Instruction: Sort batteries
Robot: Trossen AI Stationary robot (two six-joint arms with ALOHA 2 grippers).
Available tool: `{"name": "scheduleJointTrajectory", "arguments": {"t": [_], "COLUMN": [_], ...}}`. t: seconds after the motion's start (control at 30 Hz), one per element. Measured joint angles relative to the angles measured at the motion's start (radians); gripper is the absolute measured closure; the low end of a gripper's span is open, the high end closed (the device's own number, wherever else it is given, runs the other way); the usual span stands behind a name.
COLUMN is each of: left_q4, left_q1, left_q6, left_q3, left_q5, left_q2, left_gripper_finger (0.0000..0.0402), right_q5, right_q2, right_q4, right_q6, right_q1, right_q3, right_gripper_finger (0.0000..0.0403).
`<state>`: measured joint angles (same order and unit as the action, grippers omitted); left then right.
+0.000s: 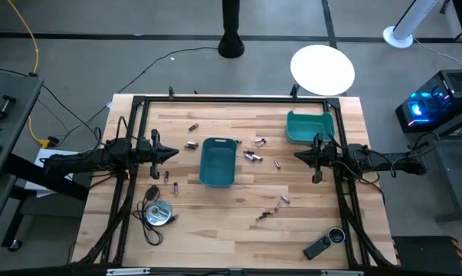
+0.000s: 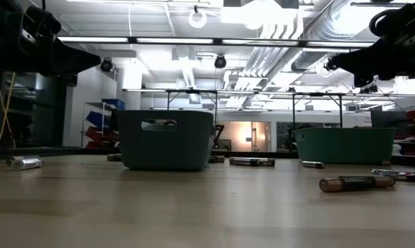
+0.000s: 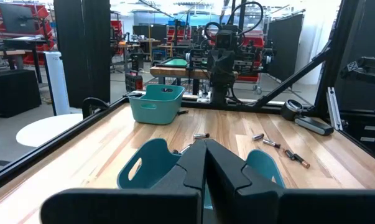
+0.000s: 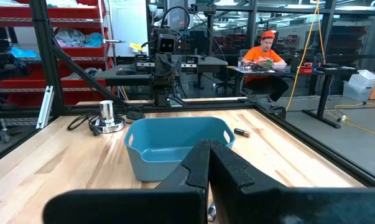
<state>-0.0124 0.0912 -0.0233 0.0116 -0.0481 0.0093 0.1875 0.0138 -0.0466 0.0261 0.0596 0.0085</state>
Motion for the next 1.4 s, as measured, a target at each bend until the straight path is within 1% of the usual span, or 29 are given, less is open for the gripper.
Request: {"name": "scheduleJointTrajectory", "arguments": {"t": [0.97,1.0,1.03,1.1,1.13,1.2,1.27,1.3,1.33,1.37,1.4], "left_q4": [0.0,0.0,0.0,0.0,0.0,0.0,0.0,0.0,0.0,0.0,0.0], "left_q1": [0.0,0.0,0.0,0.0,0.0,0.0,0.0,0.0,0.0,0.0,0.0], "left_q6": [0.0,0.0,0.0,0.0,0.0,0.0,0.0,0.0,0.0,0.0,0.0], "left_q3": [0.0,0.0,0.0,0.0,0.0,0.0,0.0,0.0,0.0,0.0,0.0], "left_q5": [0.0,0.0,0.0,0.0,0.0,0.0,0.0,0.0,0.0,0.0,0.0], "left_q2": [0.0,0.0,0.0,0.0,0.0,0.0,0.0,0.0,0.0,0.0,0.0], "left_gripper_finger": [0.0401,0.0401,0.0401,0.0401,0.0401,0.0401,0.0401,0.0401,0.0401,0.0401,0.0401], "right_q5": [0.0,0.001,0.024,0.083,0.084,0.072,0.115,0.139,0.155,0.155,0.122], "right_q2": [0.0,0.0,0.0,0.001,0.001,0.008,0.012,0.012,0.012,0.014,0.025], "right_q4": [0.0,0.0,-0.013,-0.107,-0.209,-0.497,-0.803,-0.921,-1.008,-1.043,-1.035], "right_q6": [0.0,0.007,0.048,0.066,0.034,-0.113,-0.247,-0.313,-0.336,-0.333,-0.341], "right_q1": [0.0,0.0,-0.002,-0.009,-0.008,-0.007,-0.008,-0.008,-0.008,-0.009,-0.009], "right_q3": [0.0,0.0,0.0,0.0,0.0,0.0,0.0,0.0,0.002,0.013,0.039], "right_gripper_finger": [0.0402,0.0402,0.0402,0.0402,0.0402,0.0402,0.0402,0.0402,0.0402,0.0402,0.0402]}}
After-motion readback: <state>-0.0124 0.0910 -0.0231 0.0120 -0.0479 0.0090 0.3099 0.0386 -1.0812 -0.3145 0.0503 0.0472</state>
